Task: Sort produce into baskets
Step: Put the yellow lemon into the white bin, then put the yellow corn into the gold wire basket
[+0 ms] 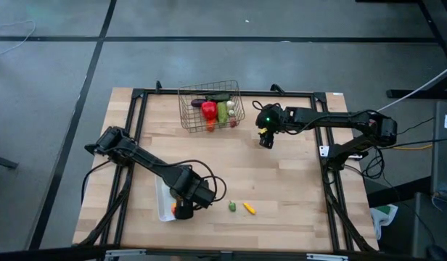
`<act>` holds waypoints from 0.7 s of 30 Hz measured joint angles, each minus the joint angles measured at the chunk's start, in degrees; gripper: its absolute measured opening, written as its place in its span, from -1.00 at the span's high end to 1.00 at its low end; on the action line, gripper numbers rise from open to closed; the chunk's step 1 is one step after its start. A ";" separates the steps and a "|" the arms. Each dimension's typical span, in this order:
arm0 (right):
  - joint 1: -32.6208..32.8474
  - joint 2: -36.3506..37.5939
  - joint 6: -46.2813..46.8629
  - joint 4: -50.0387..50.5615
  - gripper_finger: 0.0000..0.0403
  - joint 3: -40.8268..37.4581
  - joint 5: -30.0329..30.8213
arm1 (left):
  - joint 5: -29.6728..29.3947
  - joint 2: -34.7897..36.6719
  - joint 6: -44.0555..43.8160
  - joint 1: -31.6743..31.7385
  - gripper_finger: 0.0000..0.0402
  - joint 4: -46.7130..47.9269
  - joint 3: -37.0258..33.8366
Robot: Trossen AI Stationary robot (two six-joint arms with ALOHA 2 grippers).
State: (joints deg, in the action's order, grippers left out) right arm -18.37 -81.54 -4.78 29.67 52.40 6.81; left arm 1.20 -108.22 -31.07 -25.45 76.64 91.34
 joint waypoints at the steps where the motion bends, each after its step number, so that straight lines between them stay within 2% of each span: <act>1: 0.02 0.00 0.02 0.00 -0.21 0.00 0.00 | -0.17 0.00 -0.58 0.12 -0.26 0.64 0.01; 5: 0.01 0.00 0.01 0.00 -0.21 0.00 0.00 | -0.18 0.00 -1.03 0.37 -0.33 2.21 -0.01; 13: 0.01 0.00 0.02 -0.02 -0.21 0.00 0.00 | -0.18 0.00 -0.59 0.25 -0.69 2.18 -0.01; 21: 0.00 0.00 0.00 -0.02 -0.21 0.00 0.00 | -1.68 0.94 -7.57 2.02 -0.73 1.84 -0.02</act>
State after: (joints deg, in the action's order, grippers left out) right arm -18.37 -81.54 -4.77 29.65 52.40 6.81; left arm -0.48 -107.29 -38.64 -23.43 78.48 91.32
